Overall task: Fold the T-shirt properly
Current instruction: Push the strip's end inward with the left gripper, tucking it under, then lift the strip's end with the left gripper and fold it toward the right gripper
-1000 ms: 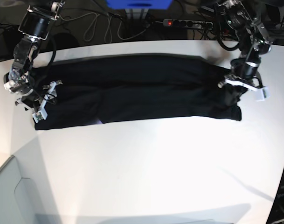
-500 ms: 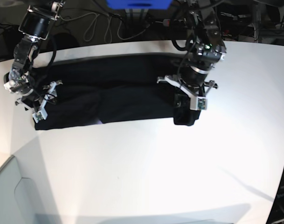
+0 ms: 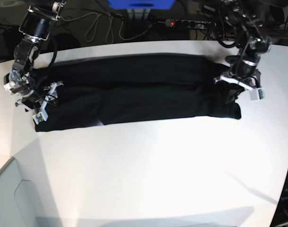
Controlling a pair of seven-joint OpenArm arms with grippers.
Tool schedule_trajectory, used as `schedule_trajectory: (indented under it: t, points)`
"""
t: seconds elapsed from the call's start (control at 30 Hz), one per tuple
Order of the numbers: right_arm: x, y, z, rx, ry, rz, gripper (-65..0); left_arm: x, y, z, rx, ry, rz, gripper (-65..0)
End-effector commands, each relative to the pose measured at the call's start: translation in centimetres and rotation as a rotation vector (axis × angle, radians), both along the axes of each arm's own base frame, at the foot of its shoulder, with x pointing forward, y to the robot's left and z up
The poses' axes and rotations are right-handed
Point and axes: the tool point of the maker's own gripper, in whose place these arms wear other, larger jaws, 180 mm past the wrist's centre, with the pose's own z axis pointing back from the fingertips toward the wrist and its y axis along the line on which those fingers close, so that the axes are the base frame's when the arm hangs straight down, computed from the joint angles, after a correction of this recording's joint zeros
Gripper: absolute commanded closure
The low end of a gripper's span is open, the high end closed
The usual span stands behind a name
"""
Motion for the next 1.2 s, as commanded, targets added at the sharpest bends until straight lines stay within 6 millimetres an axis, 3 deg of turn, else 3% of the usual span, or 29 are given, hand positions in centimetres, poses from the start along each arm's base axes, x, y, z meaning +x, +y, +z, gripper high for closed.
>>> schedule_trajectory:
  t: [0.0,0.23,0.37,0.7,0.83,0.9,1.17]
  points:
    - [-1.1,-1.0,-0.6,-0.056,0.06,0.016,-35.4,0.2,1.0,0.8,-0.014,-0.032,0.021,0.0]
    - [-1.2,-1.0,-0.6,-0.056,0.063,0.016,-35.4,-1.2,5.6,-2.5,-0.081,0.046,0.134,0.0]
    - [-1.6,-1.0,-0.9,-0.056,0.072,0.016,-35.4,-0.9,7.7,-2.3,-0.076,0.036,0.176,0.0]
    - [-1.7,-1.0,-1.0,-0.056,0.075,0.016,-35.4,-0.5,7.6,-1.7,-0.074,0.013,0.174,0.0]
    - [-1.8,-1.0,-1.0,-0.056,0.076,0.016,-35.4,-0.4,6.1,-1.6,-0.1,-0.004,0.174,0.0]
    - [-2.0,-0.9,-1.1,-0.055,0.081,0.016,-35.4,0.1,4.4,-1.2,-0.106,-0.014,0.137,0.0]
    - [-2.3,-0.4,-1.4,-0.042,0.085,0.016,-35.4,1.7,-5.2,1.3,-0.159,-0.079,-0.068,0.0]
